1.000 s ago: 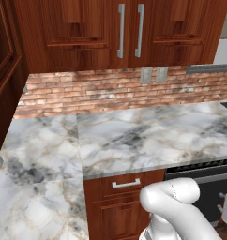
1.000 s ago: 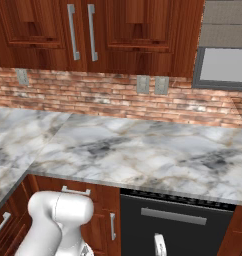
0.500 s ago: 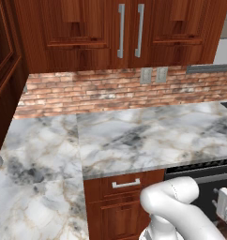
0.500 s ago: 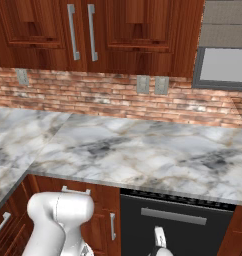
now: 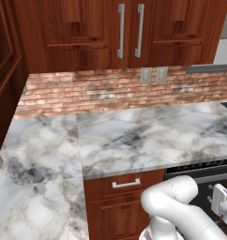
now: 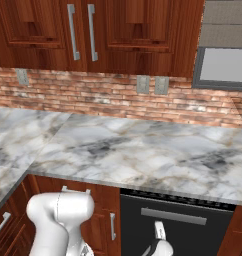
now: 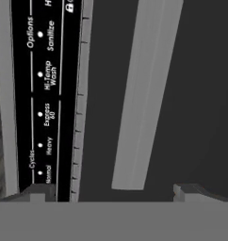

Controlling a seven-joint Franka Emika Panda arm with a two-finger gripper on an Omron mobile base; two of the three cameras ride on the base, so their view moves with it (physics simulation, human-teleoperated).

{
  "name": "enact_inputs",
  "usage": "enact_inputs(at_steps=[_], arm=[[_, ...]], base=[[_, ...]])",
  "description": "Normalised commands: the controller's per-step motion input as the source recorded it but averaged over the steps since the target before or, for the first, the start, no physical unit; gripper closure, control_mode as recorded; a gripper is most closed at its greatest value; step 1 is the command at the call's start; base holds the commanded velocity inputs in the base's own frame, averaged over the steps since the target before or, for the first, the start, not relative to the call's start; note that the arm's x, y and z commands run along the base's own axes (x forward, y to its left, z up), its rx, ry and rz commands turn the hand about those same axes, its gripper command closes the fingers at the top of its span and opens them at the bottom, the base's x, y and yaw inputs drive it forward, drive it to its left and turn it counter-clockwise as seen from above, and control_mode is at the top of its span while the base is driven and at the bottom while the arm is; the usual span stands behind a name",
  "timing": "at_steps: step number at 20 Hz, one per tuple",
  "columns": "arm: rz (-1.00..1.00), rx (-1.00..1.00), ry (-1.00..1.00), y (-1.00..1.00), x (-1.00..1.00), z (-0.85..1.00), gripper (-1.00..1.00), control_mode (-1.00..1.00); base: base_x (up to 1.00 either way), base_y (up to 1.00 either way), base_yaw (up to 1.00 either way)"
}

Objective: Open the dishwasher door and pull out the top rack.

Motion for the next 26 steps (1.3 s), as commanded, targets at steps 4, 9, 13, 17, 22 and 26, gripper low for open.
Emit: enact_inputs(at_steps=[4,9,13,17,22,26], arm=[[0.00,0.00,0.00,0.00,0.29,-0.15,-1.00,-1.00],[0.00,0.00,0.00,0.00,0.28,-0.17,-1.00,-1.00],[0.00,0.00,0.00,0.00,0.27,-0.17,-1.00,-1.00],[0.00,0.00,-0.02,0.00,0.27,-0.15,-1.00,-1.00],[0.00,0.00,-0.04,0.00,0.27,-0.13,-1.00,-1.00],[0.00,0.00,-0.07,0.00,0.29,-0.10,-1.00,-1.00]], base=[[0.00,0.00,0.00],[0.00,0.00,0.00],[0.00,0.00,0.00],[0.00,0.00,0.00],[0.00,0.00,0.00],[0.00,0.00,0.00]])
